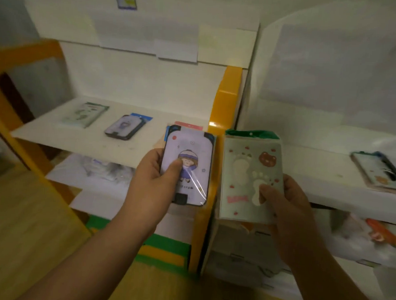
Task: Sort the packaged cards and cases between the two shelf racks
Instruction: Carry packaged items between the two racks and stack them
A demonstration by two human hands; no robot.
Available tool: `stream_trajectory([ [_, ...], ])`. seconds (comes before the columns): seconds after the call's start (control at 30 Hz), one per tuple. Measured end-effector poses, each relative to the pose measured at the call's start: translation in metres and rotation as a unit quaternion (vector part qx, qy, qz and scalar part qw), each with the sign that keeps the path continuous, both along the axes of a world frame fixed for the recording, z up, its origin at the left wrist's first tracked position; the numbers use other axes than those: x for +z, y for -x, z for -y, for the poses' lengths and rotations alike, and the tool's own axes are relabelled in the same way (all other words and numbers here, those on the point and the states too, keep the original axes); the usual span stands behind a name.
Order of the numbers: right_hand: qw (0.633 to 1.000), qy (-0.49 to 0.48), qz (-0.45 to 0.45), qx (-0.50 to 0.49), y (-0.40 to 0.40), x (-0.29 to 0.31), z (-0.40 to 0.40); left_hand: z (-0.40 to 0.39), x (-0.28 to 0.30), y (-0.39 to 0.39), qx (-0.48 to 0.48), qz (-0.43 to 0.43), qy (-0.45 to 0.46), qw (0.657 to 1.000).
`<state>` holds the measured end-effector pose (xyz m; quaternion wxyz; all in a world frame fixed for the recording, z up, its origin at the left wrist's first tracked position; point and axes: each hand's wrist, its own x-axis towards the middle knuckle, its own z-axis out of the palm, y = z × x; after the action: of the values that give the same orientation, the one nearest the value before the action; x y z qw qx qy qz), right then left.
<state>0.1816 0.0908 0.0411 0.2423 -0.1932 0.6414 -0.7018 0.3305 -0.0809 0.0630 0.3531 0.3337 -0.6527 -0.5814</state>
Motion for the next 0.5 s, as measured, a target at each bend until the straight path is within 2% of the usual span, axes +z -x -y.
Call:
stream_trajectory([
  [0.17, 1.000, 0.005, 0.012, 0.026, -0.050, -0.004, 0.041, 0.033, -0.009, -0.061, 0.055, 0.031, -0.006, 0.998],
  [0.5, 0.996, 0.014, 0.034, 0.085, -0.104, -0.009, 0.103, 0.069, -0.006, -0.125, 0.091, -0.009, -0.053, 0.994],
])
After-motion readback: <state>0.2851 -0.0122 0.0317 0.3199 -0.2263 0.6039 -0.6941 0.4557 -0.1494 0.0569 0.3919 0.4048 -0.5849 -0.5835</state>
